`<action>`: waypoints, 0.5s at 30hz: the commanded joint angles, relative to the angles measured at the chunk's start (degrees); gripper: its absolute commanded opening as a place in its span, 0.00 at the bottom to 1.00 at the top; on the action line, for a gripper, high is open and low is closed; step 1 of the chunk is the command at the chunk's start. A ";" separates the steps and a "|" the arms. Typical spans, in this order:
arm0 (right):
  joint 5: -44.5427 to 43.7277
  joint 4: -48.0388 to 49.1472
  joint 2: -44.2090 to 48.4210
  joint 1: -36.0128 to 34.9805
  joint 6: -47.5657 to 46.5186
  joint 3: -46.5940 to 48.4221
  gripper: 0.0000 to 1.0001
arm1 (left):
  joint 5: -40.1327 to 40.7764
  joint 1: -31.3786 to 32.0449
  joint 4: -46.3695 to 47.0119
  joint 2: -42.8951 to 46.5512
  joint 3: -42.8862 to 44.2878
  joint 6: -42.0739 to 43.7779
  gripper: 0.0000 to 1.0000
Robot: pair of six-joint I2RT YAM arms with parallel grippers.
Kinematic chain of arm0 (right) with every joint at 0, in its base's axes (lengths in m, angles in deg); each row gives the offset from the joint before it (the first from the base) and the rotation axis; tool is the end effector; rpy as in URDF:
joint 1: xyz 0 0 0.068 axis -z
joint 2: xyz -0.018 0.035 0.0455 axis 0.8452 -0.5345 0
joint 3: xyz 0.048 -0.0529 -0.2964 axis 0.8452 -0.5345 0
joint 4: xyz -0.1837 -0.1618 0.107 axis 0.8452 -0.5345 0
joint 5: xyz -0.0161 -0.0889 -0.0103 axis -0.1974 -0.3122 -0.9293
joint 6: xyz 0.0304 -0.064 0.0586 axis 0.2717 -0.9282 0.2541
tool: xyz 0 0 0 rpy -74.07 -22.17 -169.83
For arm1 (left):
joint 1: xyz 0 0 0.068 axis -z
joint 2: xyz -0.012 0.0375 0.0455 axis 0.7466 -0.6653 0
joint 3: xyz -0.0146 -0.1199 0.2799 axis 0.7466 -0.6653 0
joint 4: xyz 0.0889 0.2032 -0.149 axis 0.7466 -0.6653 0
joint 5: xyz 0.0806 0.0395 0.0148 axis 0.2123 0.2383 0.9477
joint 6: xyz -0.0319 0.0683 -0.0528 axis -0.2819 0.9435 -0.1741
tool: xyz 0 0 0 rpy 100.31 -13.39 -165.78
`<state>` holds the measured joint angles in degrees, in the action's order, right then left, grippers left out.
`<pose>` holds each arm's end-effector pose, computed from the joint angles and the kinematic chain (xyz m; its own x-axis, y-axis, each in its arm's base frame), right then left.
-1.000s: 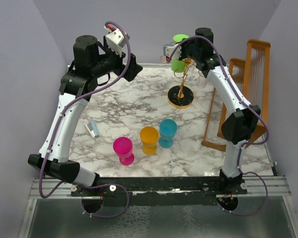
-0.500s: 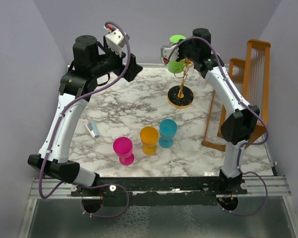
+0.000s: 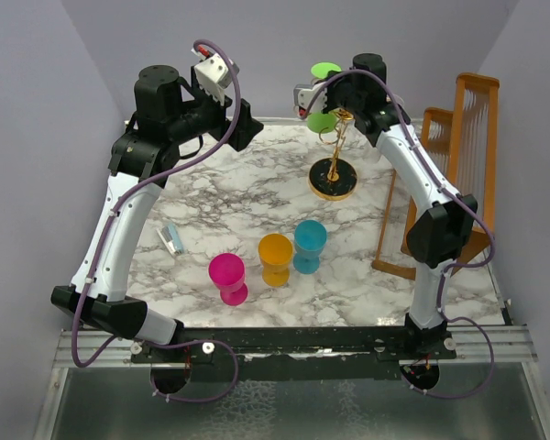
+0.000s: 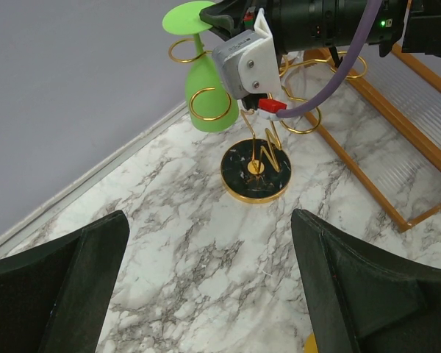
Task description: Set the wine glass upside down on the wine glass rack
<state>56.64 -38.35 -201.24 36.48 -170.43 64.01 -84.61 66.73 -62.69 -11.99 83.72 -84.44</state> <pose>0.4968 0.2083 0.4178 0.4988 -0.8612 -0.0969 -0.3003 -0.0668 -0.9515 0.3046 -0.1420 0.5370 -0.1151 0.0937 -0.9889 0.7225 0.6912 -0.0186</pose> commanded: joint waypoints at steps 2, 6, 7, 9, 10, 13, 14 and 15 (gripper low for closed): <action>-0.97 3.29 0.40 -1.57 0.48 -0.59 0.01 | -1.52 -0.33 1.08 1.90 -0.52 0.27 0.95; -1.77 3.31 0.60 -1.62 0.38 -0.42 0.01 | -1.53 -0.33 1.09 2.02 -0.37 0.27 0.95; -1.96 3.30 0.71 -1.59 0.38 -0.22 0.01 | -1.57 -0.28 1.02 2.03 -0.32 0.29 0.95; -2.15 2.72 0.88 -1.64 0.11 0.86 0.01 | -1.53 -0.33 1.04 2.01 -0.35 0.37 0.95; -2.13 2.30 0.91 -1.58 -0.12 1.35 0.01 | -1.60 -0.31 1.03 1.98 -0.31 0.40 0.95; -1.98 0.47 1.01 -1.77 -0.77 2.58 0.01 | -1.60 -0.33 1.05 1.99 -0.40 0.49 0.95; -2.12 -0.26 1.01 -1.81 -1.16 2.70 0.01 | -1.73 -0.34 1.02 1.99 -0.45 0.43 0.95; -2.38 -0.64 1.01 -1.84 -1.40 2.60 0.01 | -1.70 -0.33 0.99 2.01 -0.47 0.46 0.95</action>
<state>55.75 -37.46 -201.24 35.14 -170.59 64.10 -84.63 66.73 -62.69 -11.88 83.72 -84.42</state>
